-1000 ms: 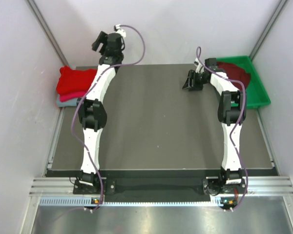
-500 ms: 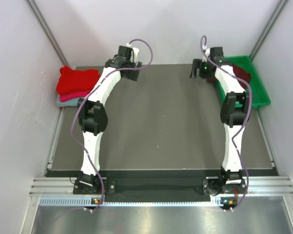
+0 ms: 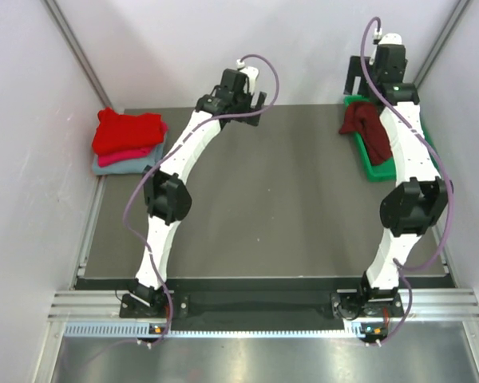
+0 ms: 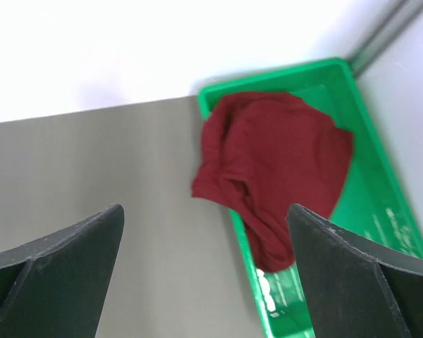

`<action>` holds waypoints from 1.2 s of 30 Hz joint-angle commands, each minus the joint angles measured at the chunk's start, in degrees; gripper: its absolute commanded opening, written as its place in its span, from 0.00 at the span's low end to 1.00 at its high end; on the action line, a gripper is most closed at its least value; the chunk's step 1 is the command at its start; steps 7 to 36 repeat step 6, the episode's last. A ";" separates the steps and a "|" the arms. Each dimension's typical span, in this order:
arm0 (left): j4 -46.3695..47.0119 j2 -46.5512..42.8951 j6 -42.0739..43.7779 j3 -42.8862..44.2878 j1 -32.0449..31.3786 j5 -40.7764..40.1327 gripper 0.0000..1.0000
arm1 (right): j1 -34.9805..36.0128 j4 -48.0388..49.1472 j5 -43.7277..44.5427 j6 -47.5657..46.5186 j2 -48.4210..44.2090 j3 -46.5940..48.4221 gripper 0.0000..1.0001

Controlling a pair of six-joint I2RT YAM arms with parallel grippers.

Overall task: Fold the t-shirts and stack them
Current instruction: Neatly place the folded tshirt to the corner

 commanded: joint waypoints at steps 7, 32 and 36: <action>9.92 -4.90 -4.41 -5.47 1.78 5.01 0.99 | 0.64 0.85 6.79 -2.41 -0.50 -5.21 1.00; 9.92 -4.90 -4.41 -5.47 1.78 5.01 0.99 | 0.64 0.85 6.79 -2.41 -0.50 -5.21 1.00; 9.92 -4.90 -4.41 -5.47 1.78 5.01 0.99 | 0.64 0.85 6.79 -2.41 -0.50 -5.21 1.00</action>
